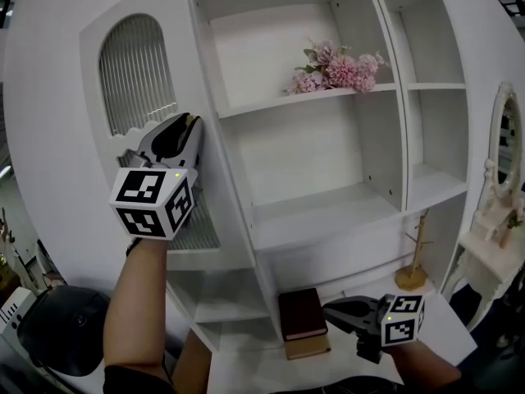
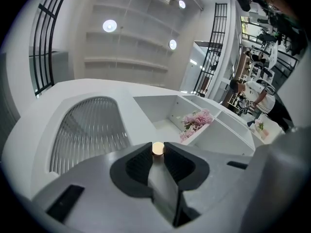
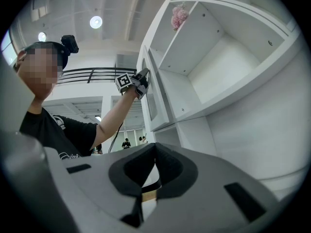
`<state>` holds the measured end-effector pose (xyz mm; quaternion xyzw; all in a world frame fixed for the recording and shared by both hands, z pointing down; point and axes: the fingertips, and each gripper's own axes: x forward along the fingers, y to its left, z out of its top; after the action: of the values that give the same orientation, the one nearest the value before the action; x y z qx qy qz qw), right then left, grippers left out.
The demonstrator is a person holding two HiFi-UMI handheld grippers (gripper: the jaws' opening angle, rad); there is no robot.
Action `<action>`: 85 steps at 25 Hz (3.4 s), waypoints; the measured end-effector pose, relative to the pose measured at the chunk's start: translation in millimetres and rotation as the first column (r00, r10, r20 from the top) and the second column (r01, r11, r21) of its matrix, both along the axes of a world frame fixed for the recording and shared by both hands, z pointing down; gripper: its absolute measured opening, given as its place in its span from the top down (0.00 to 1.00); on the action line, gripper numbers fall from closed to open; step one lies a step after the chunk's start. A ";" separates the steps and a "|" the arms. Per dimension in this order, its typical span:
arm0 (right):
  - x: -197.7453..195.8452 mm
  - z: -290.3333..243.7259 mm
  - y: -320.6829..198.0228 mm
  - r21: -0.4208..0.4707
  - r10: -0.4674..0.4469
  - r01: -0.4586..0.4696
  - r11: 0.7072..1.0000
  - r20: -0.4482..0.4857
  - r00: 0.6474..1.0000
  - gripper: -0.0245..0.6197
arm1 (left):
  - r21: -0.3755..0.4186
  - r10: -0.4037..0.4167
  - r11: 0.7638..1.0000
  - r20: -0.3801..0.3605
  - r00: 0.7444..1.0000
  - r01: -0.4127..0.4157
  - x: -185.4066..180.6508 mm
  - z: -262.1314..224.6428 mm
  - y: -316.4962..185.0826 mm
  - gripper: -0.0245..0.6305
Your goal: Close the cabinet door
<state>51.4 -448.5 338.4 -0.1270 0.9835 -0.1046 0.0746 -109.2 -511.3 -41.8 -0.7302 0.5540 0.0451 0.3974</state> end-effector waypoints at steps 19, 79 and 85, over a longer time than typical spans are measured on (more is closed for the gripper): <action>13.6 20.0 -36.1 -0.056 -0.040 0.042 0.998 0.030 0.999 0.95 | 0.011 -0.028 1.000 0.001 1.000 0.028 0.3 -0.1 -33.0 0.85; -31.9 59.1 256.6 -0.121 0.120 -0.122 0.985 -0.025 0.992 0.95 | -0.610 0.329 0.471 -0.550 0.768 -0.638 71.0 441.5 339.7 0.96; -28.3 62.9 269.2 -0.129 0.115 -0.118 0.985 -0.031 0.993 0.95 | -0.605 0.317 0.471 -0.563 0.763 -0.642 77.0 440.9 347.6 0.96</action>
<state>23.0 -179.4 401.3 -0.1903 0.9662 -0.1627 0.0609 -32.2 -163.7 399.1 -0.9304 0.3490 0.0538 -0.0979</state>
